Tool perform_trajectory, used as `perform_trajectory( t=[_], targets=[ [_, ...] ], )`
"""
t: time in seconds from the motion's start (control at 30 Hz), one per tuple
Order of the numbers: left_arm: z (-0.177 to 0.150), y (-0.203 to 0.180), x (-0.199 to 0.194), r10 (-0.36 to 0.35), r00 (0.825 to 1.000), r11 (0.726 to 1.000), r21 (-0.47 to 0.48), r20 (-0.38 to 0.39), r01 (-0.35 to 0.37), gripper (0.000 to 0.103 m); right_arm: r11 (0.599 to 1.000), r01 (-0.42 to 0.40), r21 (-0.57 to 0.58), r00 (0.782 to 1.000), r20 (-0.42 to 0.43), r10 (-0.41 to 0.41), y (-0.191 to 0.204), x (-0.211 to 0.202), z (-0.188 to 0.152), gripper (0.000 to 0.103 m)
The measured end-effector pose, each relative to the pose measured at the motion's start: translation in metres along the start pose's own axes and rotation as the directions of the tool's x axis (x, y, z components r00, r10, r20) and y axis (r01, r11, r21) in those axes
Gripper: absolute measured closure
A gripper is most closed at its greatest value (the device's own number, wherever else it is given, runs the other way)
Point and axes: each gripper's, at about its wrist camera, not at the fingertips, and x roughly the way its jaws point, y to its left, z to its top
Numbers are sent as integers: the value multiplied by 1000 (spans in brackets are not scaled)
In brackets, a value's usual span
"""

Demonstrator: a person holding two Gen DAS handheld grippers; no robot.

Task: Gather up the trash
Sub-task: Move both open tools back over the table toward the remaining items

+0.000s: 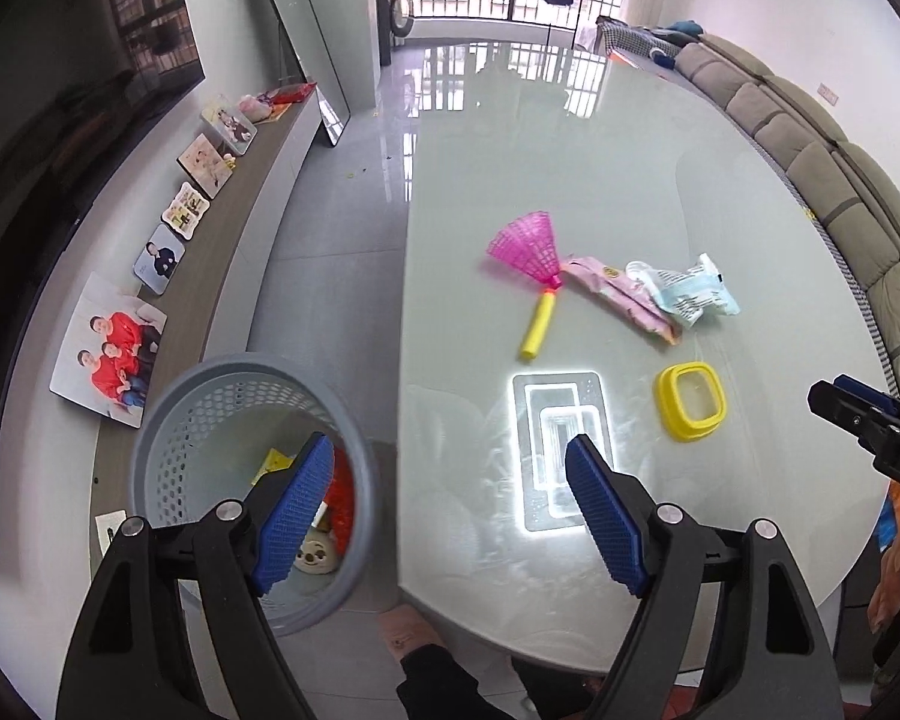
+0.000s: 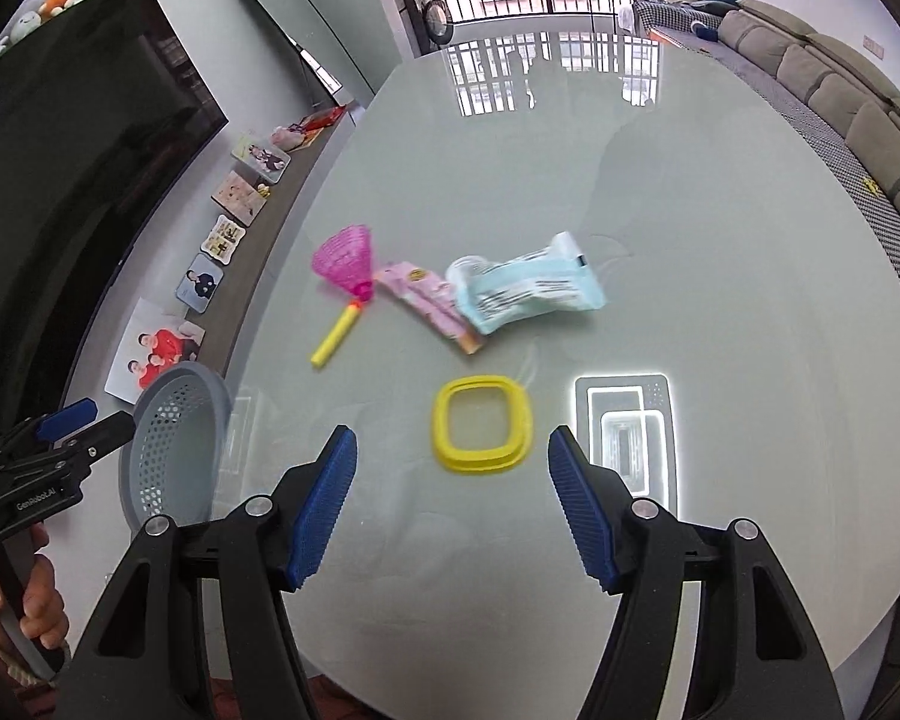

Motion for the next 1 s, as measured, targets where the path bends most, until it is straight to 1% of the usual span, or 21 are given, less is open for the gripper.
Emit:
perform_trajectory(
  t=[0.17,0.3,0.4,0.5,0.63,0.83,1.0],
  targets=[
    [1,-32,3,35,999,999,-24,1,-35,25,999,-15,-31,1000,0,15,-33,3,6,39],
    [1,-45,6,57,998,996,-63,-15,-58,25,998,-32,-47,999,-22,31,-52,10,6,39],
    [1,-54,7,75,997,994,-73,-23,-76,25,998,-44,-43,998,-38,42,-63,16,6,39],
    [4,-60,6,89,996,994,-63,-21,-90,23,998,-47,-30,998,-42,46,-72,20,7,39],
    [10,-63,11,93,995,995,-43,-22,-94,21,999,-33,0,999,-41,33,-82,27,8,39],
    [23,-61,32,72,997,997,-16,-34,-73,21,999,5,33,999,-53,-3,-86,41,9,39],
    [39,-59,47,51,998,998,40,-22,-50,21,998,36,60,998,-54,-32,-80,50,8,39]
  ],
)
